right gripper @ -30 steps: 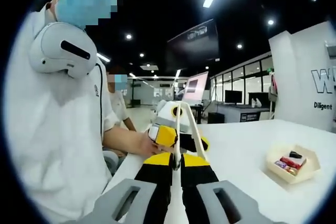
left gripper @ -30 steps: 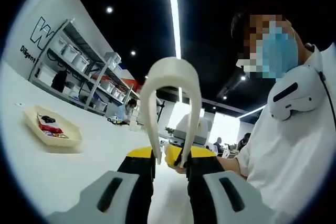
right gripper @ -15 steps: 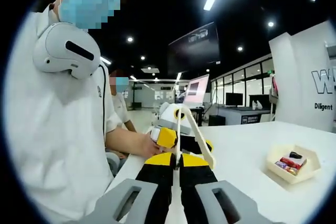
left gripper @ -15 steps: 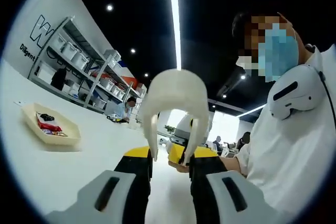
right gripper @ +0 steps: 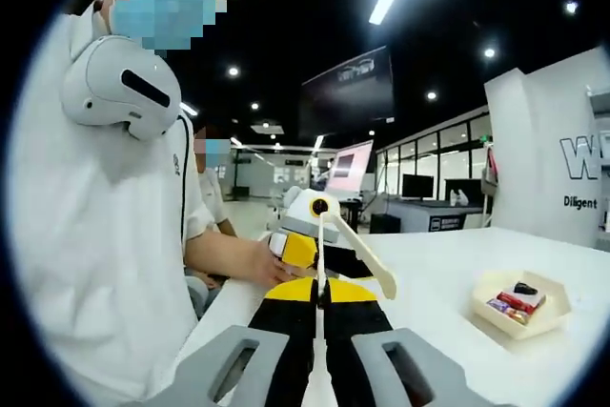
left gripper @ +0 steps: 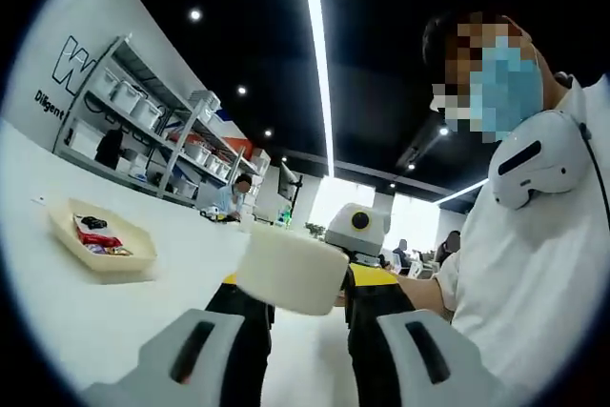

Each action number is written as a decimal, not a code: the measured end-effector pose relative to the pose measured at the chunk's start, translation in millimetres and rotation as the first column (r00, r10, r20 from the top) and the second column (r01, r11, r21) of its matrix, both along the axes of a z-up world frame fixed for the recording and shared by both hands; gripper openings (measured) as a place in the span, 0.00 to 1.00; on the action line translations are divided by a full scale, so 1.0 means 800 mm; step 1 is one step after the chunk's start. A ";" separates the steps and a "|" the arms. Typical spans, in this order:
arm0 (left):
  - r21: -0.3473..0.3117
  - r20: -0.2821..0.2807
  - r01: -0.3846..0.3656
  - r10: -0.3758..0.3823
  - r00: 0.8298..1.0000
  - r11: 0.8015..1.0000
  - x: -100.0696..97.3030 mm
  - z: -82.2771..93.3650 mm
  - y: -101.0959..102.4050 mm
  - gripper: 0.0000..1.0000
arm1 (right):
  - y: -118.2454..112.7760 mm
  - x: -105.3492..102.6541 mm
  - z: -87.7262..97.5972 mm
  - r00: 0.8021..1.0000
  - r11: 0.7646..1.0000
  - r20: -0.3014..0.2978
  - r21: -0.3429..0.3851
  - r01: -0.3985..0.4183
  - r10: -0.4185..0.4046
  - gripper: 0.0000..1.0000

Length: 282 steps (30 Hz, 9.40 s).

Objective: Place the target food into the container with the food tongs after gripping and lifting it, then release it inside without dropping or visibly crushing the food.

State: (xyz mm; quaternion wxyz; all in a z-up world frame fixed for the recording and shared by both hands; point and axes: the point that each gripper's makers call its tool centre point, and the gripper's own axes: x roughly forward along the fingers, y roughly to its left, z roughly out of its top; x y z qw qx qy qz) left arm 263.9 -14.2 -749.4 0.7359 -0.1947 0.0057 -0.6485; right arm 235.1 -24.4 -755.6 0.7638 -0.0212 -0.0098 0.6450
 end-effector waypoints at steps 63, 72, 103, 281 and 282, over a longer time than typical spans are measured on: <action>-0.020 0.068 -0.024 0.026 0.997 1.000 0.002 0.018 0.047 0.19 | -0.020 -0.001 0.012 0.996 0.993 -0.089 0.117 0.013 -0.003 0.00; 0.021 0.075 0.018 -0.020 0.997 1.000 -0.006 0.009 0.046 0.17 | -0.020 -0.004 0.006 0.995 0.994 -0.100 0.107 0.001 0.010 0.00; 0.331 0.113 0.085 -0.129 0.985 0.940 -0.013 -0.070 0.036 0.16 | -0.021 -0.007 -0.048 0.998 0.995 -0.068 -0.097 -0.018 0.012 0.00; 0.616 0.163 -0.062 -0.051 0.985 0.785 0.028 -0.142 0.040 0.22 | -0.049 0.030 -0.139 0.993 0.931 -0.071 -0.362 0.059 -0.090 0.12; 0.616 0.162 -0.064 -0.046 0.986 0.785 0.028 -0.142 0.041 0.22 | -0.049 0.030 -0.140 0.993 0.929 -0.070 -0.364 0.059 -0.091 0.13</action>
